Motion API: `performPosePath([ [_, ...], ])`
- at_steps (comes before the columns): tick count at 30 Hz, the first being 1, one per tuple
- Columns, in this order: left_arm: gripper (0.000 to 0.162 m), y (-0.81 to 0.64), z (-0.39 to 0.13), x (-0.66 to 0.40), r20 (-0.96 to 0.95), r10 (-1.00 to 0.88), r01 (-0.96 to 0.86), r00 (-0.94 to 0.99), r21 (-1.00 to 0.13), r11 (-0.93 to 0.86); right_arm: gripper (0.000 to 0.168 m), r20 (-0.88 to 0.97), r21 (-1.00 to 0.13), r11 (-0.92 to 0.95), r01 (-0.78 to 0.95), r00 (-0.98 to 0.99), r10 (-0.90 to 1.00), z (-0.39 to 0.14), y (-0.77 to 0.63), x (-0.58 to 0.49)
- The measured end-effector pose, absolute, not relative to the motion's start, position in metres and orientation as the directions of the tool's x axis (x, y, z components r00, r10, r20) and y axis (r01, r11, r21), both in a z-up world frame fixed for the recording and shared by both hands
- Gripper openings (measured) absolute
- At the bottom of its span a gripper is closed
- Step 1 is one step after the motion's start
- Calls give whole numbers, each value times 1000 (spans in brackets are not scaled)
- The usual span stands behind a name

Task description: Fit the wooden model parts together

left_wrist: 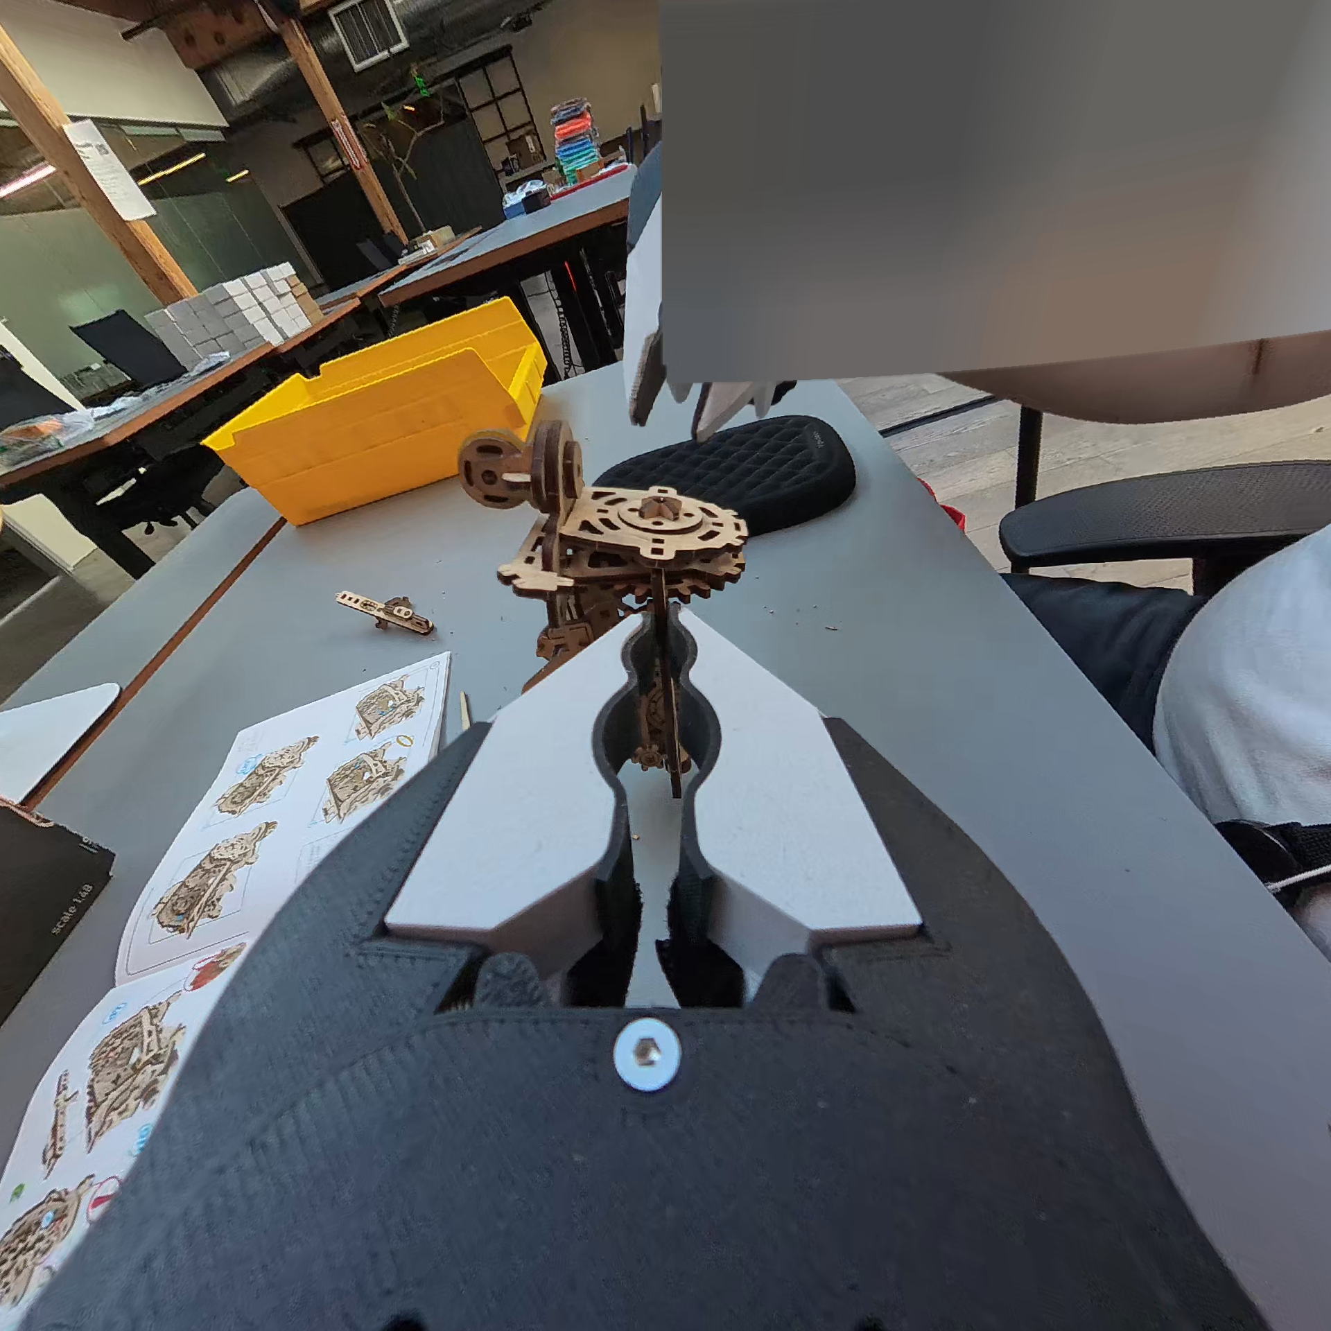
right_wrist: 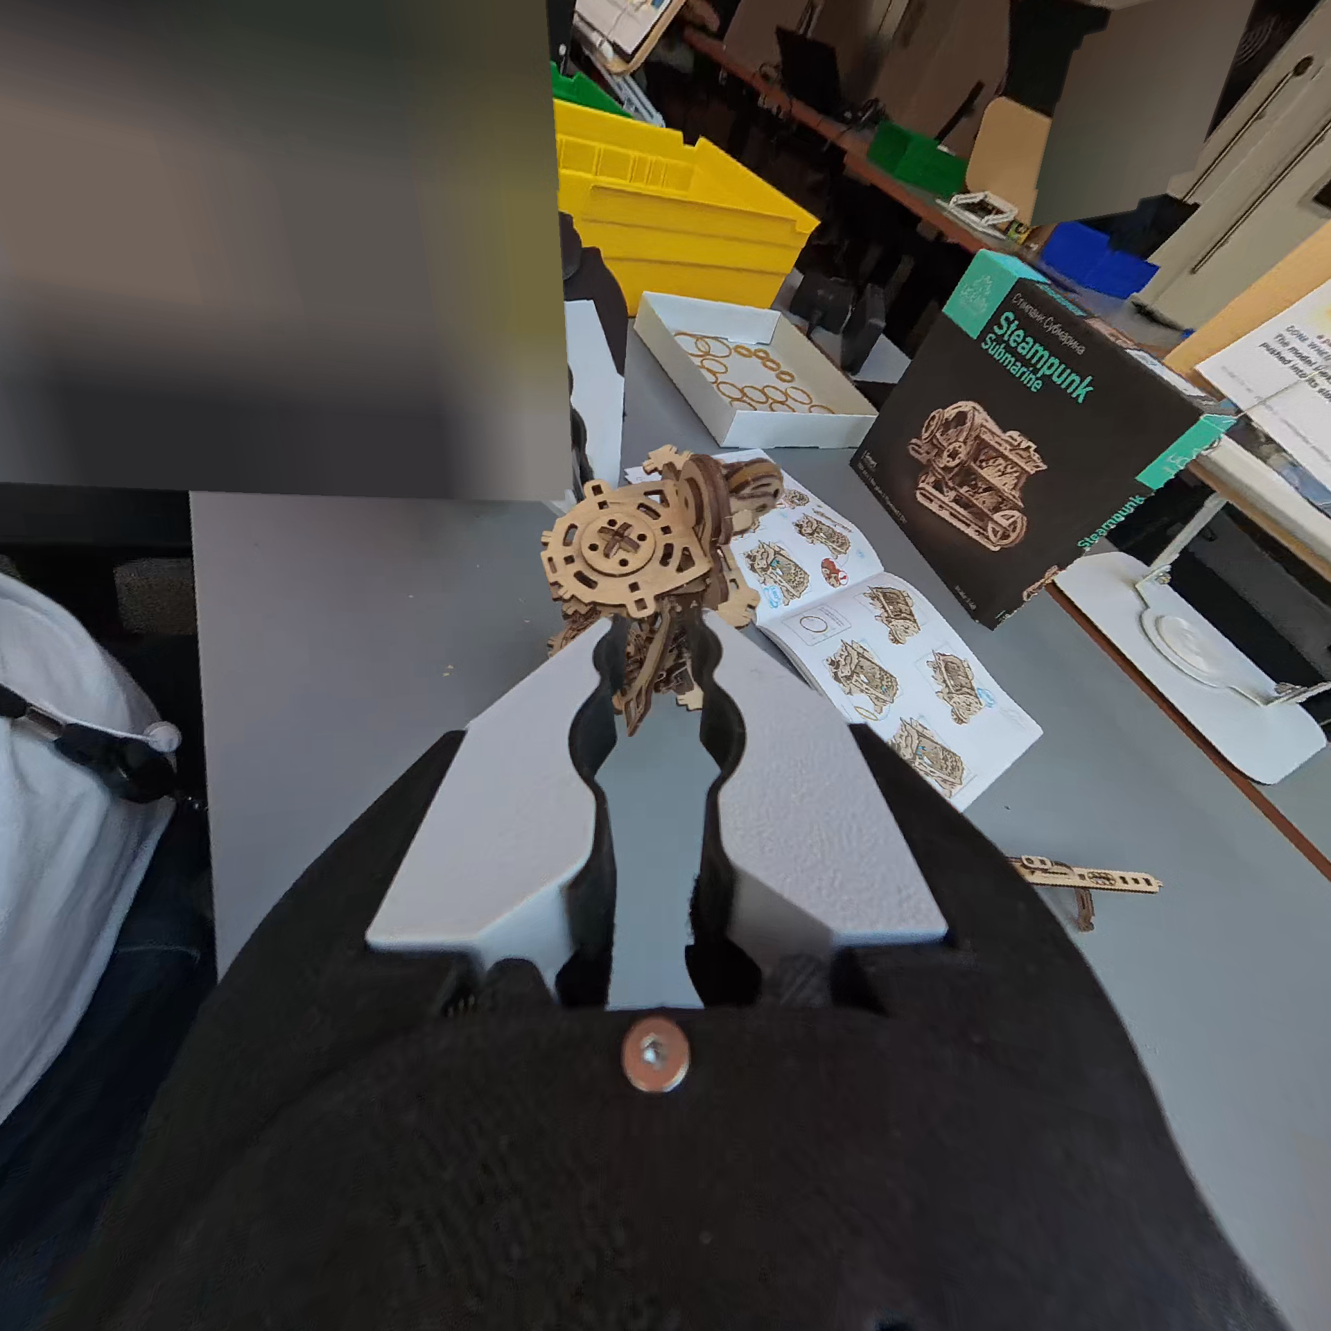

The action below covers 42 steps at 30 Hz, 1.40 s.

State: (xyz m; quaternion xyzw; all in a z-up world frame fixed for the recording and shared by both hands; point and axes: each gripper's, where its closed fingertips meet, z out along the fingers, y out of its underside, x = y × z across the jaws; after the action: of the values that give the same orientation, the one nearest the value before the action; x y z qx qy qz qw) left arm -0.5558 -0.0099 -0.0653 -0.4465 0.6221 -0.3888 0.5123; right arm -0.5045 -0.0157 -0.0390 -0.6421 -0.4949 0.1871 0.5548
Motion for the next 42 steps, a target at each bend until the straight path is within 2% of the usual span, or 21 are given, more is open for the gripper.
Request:
performPosePath([
  [6,0,-10,-75,-555,-261,-960,-176,-102,-945,276,18,207,-938,48,344,444,872,-67,-8,-507],
  [15,0,0,-76,-559,-201,-975,-155,-93,-965,214,22,169,-934,11,356,416,893,-80,4,-518],
  [25,0,5,-83,-560,-188,-978,-162,-94,-966,201,12,128,-940,-20,340,408,904,-86,13,-528],
  [32,0,7,-84,-564,-190,-978,-171,-89,-964,203,15,106,-936,-42,350,394,913,-94,13,-531],
  [38,0,9,-84,-566,-189,-978,-160,-88,-966,201,3,129,-934,-21,358,391,911,-95,12,-532],
  [42,0,10,-84,-567,-214,-974,-155,-76,-962,223,3,137,-936,-12,353,395,909,-95,12,-533],
])
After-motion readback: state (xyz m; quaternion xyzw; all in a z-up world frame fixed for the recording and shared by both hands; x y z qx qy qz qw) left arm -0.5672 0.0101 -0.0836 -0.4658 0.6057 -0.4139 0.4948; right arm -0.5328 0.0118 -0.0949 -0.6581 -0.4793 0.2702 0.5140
